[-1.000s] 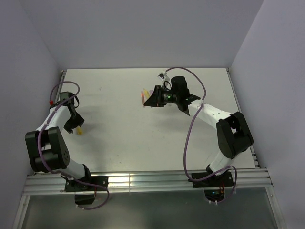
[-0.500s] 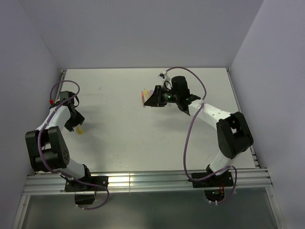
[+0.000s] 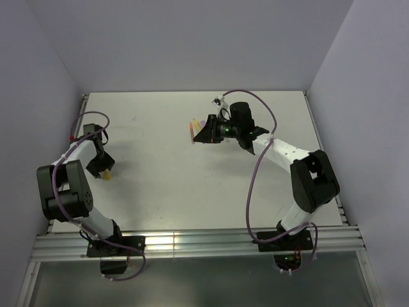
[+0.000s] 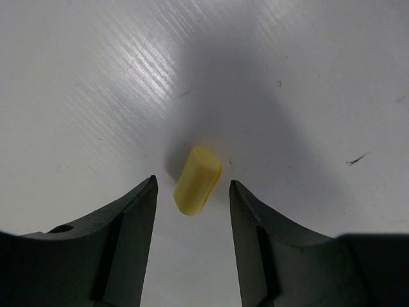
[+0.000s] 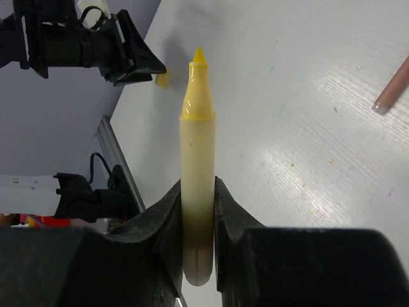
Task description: Insert the pens into the pen caps
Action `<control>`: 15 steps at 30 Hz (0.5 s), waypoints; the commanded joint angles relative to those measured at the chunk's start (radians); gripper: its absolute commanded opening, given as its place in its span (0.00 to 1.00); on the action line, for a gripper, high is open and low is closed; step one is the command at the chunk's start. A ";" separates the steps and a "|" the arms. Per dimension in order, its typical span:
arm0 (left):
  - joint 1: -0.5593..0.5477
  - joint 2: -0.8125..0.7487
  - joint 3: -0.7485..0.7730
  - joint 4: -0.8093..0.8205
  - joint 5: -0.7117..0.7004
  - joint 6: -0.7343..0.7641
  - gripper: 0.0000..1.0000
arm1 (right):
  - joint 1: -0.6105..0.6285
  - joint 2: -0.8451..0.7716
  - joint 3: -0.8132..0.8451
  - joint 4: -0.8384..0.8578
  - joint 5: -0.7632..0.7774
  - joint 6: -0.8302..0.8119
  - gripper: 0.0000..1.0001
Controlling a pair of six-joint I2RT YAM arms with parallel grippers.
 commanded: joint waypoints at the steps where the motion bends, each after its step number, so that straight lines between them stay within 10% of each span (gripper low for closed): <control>1: 0.002 0.029 0.000 0.025 -0.029 0.001 0.53 | -0.008 -0.039 -0.003 0.022 -0.003 -0.016 0.00; 15: -0.011 0.132 0.024 0.016 -0.023 0.005 0.40 | -0.010 -0.032 0.003 0.013 -0.006 -0.020 0.00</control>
